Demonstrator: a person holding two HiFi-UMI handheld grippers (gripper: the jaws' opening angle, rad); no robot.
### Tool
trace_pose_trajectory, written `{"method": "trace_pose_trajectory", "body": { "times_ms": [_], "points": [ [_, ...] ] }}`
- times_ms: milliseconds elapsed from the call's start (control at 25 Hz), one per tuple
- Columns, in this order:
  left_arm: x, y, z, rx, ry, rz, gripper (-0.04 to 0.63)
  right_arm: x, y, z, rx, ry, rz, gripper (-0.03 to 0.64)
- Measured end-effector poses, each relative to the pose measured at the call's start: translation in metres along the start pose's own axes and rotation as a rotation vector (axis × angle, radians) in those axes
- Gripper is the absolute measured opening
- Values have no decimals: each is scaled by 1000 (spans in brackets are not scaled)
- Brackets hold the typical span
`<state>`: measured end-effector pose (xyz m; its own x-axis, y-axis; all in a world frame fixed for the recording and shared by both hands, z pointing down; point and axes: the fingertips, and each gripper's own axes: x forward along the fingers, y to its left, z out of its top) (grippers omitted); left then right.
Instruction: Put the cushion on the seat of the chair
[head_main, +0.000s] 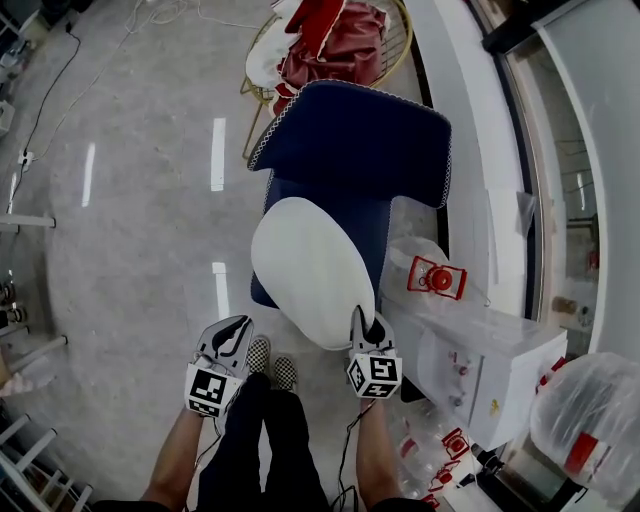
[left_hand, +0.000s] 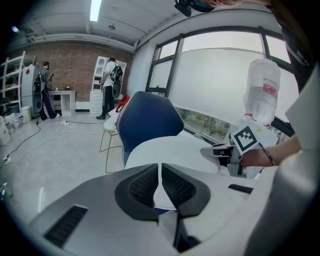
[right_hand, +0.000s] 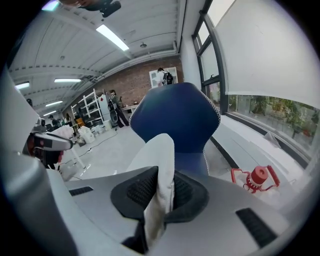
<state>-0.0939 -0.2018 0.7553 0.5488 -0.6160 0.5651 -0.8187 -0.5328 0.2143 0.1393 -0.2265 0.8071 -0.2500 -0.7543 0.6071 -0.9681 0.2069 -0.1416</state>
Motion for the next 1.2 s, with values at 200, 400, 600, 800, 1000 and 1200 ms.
{"method": "trace_pose_trajectory", "body": {
  "times_ms": [200, 400, 600, 800, 1000, 1200],
  "points": [
    [20, 0, -11, 10, 9, -8, 34, 18, -26, -20, 2, 18, -30, 55],
    [40, -2, -20, 17, 19, -20, 34, 36, -47, -39, 6, 36, -55, 55],
    [55, -3, -28, 20, 27, -27, 34, 58, -71, -65, 26, 64, -68, 55],
    [69, -4, -41, 27, 41, -33, 34, 82, -88, -82, 15, 85, -60, 55],
    [80, -4, -52, 32, 54, -34, 34, 94, -98, -100, 39, 91, -68, 55],
    [88, -6, -60, 35, 59, -40, 34, 103, -108, -116, 44, 100, -77, 55]
  ]
}}
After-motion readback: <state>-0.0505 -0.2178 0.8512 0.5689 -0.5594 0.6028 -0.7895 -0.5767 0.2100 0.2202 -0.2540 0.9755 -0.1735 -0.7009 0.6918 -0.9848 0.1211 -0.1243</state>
